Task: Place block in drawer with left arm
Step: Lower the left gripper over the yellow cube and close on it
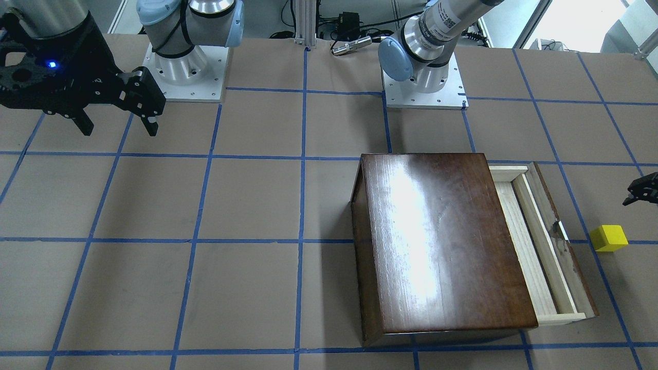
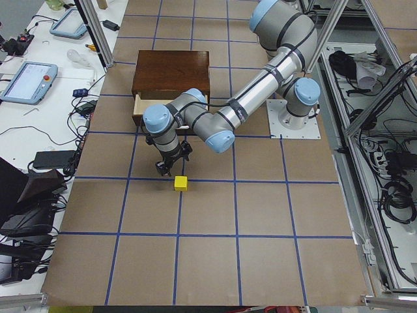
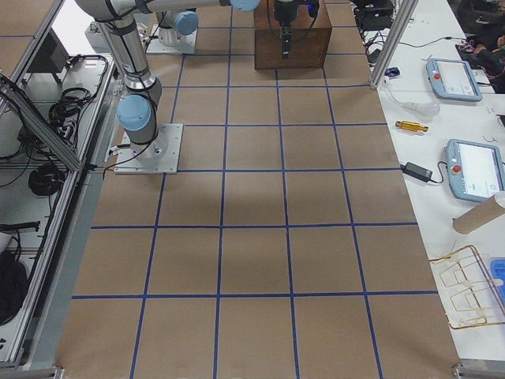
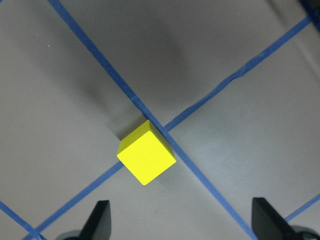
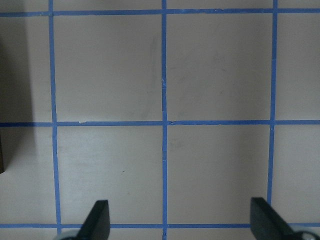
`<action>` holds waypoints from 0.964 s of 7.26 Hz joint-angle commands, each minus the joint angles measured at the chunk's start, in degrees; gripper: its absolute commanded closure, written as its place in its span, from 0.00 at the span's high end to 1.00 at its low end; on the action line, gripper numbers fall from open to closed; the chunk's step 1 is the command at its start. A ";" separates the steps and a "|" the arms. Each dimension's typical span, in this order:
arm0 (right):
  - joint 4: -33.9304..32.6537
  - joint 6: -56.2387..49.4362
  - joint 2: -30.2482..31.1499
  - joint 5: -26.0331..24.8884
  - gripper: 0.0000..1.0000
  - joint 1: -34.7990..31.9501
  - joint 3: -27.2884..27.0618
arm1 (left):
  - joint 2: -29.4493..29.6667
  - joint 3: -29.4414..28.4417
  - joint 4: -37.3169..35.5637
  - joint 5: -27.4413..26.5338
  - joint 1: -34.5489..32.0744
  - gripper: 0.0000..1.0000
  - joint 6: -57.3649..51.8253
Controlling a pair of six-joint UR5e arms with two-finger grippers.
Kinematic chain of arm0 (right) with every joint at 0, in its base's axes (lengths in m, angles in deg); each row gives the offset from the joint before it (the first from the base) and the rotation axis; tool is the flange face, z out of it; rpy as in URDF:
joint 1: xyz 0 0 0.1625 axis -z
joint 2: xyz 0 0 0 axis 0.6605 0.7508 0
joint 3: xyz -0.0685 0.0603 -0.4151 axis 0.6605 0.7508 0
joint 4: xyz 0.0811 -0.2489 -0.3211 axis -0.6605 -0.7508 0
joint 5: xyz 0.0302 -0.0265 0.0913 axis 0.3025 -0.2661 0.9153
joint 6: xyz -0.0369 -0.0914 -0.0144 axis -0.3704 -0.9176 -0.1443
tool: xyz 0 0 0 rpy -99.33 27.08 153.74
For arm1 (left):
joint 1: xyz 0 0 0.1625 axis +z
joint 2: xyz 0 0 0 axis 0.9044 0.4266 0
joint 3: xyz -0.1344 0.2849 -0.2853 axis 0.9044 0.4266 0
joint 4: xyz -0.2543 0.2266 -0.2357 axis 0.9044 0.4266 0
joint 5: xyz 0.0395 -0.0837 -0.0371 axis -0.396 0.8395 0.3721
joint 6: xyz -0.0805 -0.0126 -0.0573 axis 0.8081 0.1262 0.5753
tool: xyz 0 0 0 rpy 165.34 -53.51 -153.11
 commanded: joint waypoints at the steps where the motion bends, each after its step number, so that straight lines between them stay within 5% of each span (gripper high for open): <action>1: 0.00 0.00 0.00 0.00 1.00 -0.03 0.00 | 0.22 5.67 -9.78 -0.47 0.72 1.00 -17.91; 7: 0.00 0.00 0.00 0.00 1.00 -0.03 0.00 | 4.43 7.62 -15.08 4.36 3.80 1.00 -35.02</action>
